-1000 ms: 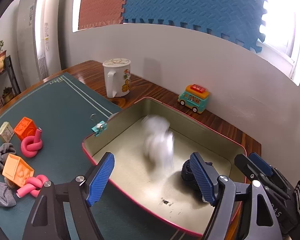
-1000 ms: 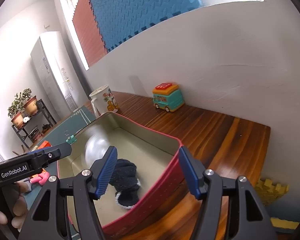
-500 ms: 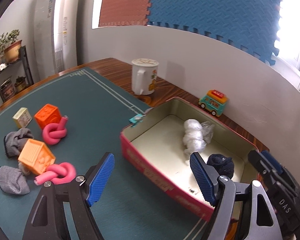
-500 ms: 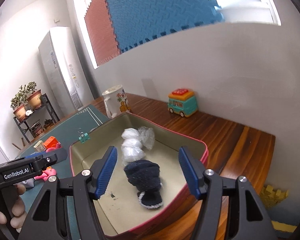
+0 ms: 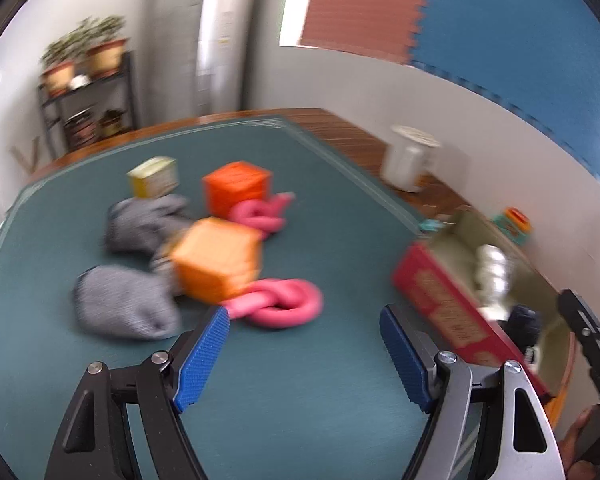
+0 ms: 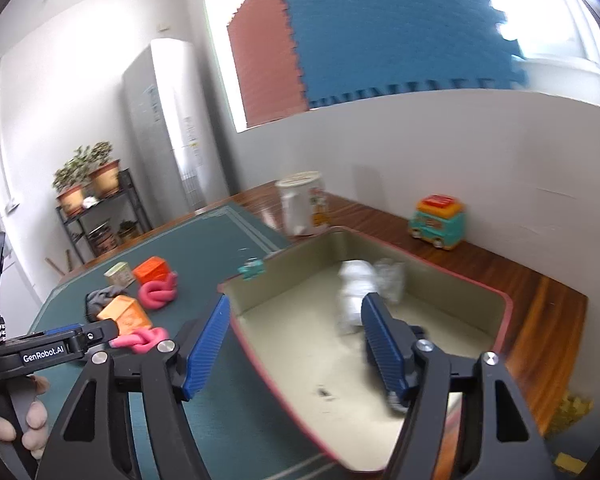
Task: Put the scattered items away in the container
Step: 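Withdraw both tools from the tin back toward the table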
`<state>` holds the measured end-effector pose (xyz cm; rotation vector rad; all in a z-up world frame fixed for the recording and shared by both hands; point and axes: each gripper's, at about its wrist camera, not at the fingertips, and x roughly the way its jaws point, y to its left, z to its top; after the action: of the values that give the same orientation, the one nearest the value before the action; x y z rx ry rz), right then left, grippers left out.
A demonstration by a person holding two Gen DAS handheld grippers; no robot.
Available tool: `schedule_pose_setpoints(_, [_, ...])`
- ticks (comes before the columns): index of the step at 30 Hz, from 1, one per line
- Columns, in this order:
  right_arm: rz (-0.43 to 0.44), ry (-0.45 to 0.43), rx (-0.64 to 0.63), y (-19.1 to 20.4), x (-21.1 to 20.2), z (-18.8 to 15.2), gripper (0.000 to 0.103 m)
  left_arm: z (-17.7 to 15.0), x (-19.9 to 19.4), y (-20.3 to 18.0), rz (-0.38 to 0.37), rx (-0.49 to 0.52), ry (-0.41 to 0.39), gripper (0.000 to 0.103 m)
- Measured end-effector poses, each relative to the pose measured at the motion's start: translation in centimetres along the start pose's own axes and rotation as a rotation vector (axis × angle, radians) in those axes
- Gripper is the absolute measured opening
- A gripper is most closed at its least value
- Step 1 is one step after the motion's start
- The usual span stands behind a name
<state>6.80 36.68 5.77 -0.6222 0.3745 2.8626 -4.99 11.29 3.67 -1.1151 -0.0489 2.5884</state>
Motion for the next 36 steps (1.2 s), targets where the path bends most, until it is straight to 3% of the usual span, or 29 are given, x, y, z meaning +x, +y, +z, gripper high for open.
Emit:
schedule_pose_setpoints(10, [0.078, 0.058, -0.064, 4.8, 2.3, -1.3, 0.077, -0.9, -0.1, 9.8, 0.141, -0.206, 0.033, 0.08])
schedule_pose_setpoints(21, [0.101, 0.107, -0.059, 5.5, 4.2, -2.2, 0.078, -0.5, 3.6, 8.2, 0.159, -0.145, 0.09, 0.08])
schedule_pose_setpoints(24, [0.102, 0.116, -0.052, 5.3, 4.4, -2.3, 0.078, -0.4, 4.8, 8.2, 0.205, -0.133, 0.104, 0.08])
schedule_pose_setpoints(27, [0.104, 0.119, -0.045, 5.1, 4.5, -2.4, 0.078, -0.7, 5.4, 9.4, 0.265, -0.151, 0.123, 0.08])
schedule_pose_setpoints(29, [0.107, 0.121, -0.042, 5.1, 4.6, -2.4, 0.078, -1.0, 5.3, 10.7, 0.254, -0.192, 0.131, 0.08])
schedule_pose_setpoints(36, [0.12, 0.124, -0.051, 5.7, 4.5, -2.5, 0.078, -2.4, 2.8, 15.0, 0.355, -0.229, 0.125, 0.08])
